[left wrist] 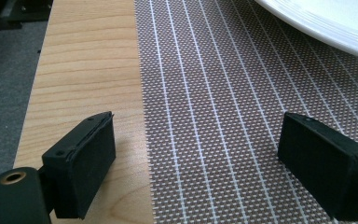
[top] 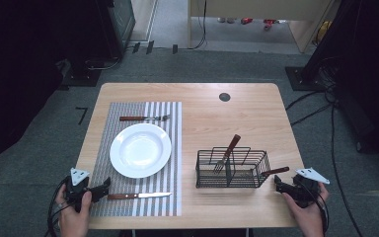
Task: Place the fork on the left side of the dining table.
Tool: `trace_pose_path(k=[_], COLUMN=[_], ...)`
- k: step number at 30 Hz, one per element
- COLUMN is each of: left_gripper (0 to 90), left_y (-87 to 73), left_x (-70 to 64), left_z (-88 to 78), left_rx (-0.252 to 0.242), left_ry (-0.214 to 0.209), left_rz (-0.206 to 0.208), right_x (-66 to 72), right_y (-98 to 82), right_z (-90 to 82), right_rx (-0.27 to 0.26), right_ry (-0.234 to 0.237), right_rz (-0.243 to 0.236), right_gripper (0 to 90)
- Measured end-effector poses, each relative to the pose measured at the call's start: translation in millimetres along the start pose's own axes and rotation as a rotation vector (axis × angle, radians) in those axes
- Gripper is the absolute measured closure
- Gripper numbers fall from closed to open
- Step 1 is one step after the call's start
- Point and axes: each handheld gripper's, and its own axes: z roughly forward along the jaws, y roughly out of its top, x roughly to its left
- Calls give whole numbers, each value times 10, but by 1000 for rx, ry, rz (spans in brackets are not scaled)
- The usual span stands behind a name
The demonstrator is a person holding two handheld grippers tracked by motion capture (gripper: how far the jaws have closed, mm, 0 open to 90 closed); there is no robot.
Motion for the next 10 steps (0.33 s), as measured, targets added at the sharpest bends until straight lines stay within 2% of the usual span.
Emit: trace_pose_path(k=[10], left_gripper=[106], left_y=[6], left_x=[-9], left_z=[5], left_rx=[2], left_ry=[7], left_rz=[-8], right_x=[0], right_y=[0], right_z=[0], right_rx=[0], right_ry=[-1], right_rz=[0], right_gripper=[135])
